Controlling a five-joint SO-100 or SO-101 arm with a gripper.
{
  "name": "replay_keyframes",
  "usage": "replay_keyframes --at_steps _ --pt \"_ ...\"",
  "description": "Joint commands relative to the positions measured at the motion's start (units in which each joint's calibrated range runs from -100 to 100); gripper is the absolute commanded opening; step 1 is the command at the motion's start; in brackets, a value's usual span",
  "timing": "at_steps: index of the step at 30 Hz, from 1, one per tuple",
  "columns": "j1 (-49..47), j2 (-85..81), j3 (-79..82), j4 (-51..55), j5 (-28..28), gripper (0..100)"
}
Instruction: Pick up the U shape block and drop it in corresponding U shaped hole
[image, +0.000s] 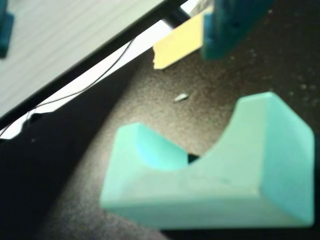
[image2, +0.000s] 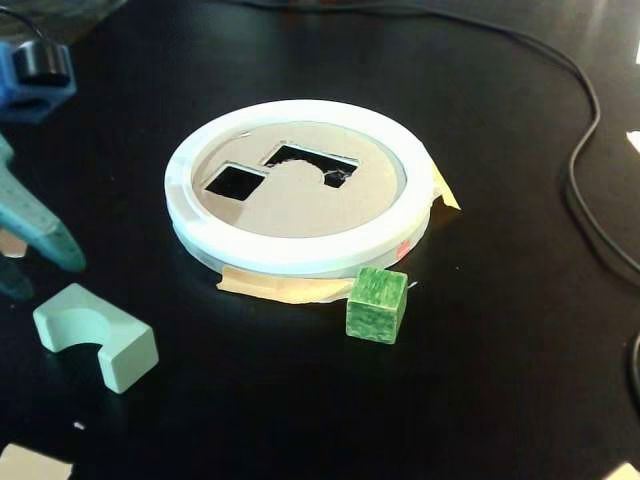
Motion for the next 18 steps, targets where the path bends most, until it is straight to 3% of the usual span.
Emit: replay_keyframes --at_steps 1,12,18 --pt "0.8 -0.2 2.9 0.8 0.1 63" --pt "0.9 -0.2 2.9 0.3 0.0 64" --pt "0.9 -0.2 1.5 -9.1 0.0 64"
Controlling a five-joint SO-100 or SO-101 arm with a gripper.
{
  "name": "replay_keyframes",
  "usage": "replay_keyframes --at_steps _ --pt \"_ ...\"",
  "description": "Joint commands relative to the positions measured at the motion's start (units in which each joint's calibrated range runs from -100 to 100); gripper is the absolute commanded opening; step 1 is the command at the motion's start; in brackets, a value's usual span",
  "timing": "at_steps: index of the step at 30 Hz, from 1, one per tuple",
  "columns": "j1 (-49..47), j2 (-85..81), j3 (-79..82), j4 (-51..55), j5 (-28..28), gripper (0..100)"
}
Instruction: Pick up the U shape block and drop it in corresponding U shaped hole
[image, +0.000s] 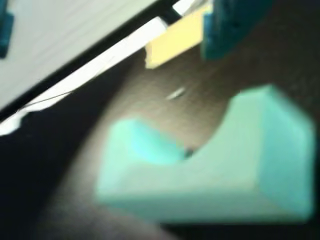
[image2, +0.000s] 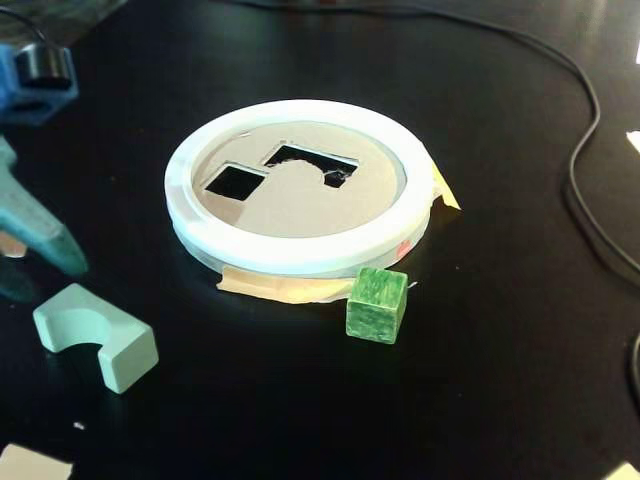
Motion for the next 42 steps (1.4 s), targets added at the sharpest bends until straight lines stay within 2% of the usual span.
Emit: replay_keyframes --at_steps 1,7,13,19,23,24,26,30,33,39,42 --pt "0.7 -1.0 -2.0 -8.6 0.0 64" --pt "0.5 -1.0 -6.6 -14.8 -0.7 64" --pt "0.8 -0.9 -13.1 -15.4 -6.4 64" --pt "0.3 -0.8 -17.3 -14.1 -18.3 64" --pt "-0.7 -0.8 -18.6 -8.5 -27.5 64" --pt "-1.1 -0.8 -19.5 -6.1 -31.8 64" --pt "-1.1 -0.8 -20.8 -3.6 -36.6 64" --pt "-1.2 0.7 -25.1 0.7 -44.1 64" --pt "-1.8 8.2 -29.9 1.4 -46.2 64" --pt "-14.3 38.9 -47.2 1.5 -53.1 64" --pt "-19.1 45.5 -48.7 1.5 -56.4 64"
